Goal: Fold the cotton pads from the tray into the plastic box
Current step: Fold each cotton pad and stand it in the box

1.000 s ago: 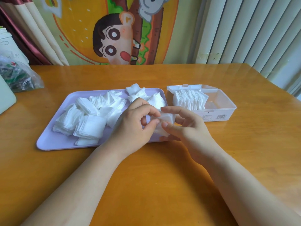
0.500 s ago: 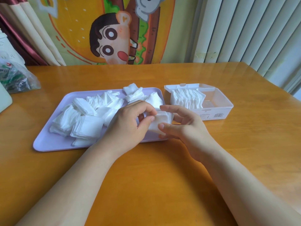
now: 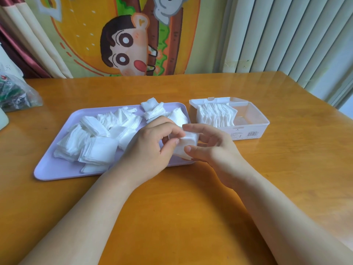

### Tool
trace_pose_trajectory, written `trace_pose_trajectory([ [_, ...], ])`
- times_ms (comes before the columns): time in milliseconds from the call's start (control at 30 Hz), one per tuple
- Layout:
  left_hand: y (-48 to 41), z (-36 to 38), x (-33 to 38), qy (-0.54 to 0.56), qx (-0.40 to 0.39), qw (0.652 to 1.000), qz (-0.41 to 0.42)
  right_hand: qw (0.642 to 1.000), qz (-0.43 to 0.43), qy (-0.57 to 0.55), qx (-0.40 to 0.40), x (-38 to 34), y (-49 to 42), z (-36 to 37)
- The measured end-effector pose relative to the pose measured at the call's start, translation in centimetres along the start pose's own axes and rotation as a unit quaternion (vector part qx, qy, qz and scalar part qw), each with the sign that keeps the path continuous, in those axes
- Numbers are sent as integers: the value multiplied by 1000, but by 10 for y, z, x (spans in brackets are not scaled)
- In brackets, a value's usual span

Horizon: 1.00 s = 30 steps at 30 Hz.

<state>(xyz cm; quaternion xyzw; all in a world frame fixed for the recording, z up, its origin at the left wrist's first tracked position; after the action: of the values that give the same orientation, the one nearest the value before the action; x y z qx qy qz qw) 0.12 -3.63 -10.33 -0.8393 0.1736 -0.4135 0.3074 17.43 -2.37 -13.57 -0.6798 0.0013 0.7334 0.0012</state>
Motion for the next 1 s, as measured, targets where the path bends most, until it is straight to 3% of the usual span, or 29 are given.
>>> trace_pose_trajectory([
  [567, 1, 0, -5, 6, 42, 997, -58, 1000, -23, 9, 8, 5, -1, 0],
  [667, 2, -1, -12, 6, 34, 994, -105, 999, -24, 3, 21, 6, -2, 1],
  [800, 7, 3, -24, 51, -31, 967, -248, 1000, -16, -14, 1, 5, -1, 3],
  [1000, 8, 6, -28, 128, -17, 955, -266, 1000, -4, -19, 12, 7, -3, 2],
])
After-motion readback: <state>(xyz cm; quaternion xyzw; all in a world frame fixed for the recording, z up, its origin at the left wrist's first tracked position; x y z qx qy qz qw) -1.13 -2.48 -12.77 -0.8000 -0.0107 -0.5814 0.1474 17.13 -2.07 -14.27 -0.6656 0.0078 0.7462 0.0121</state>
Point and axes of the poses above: each hand's wrist, its own y-axis away from the middle knuckle, its own z-axis out of the palm, x = y × z, the point moved 5 cm from there along -y, towards the middle knuckle, and after that the axes turned 15 degrees about x, right-handed, at the moved point
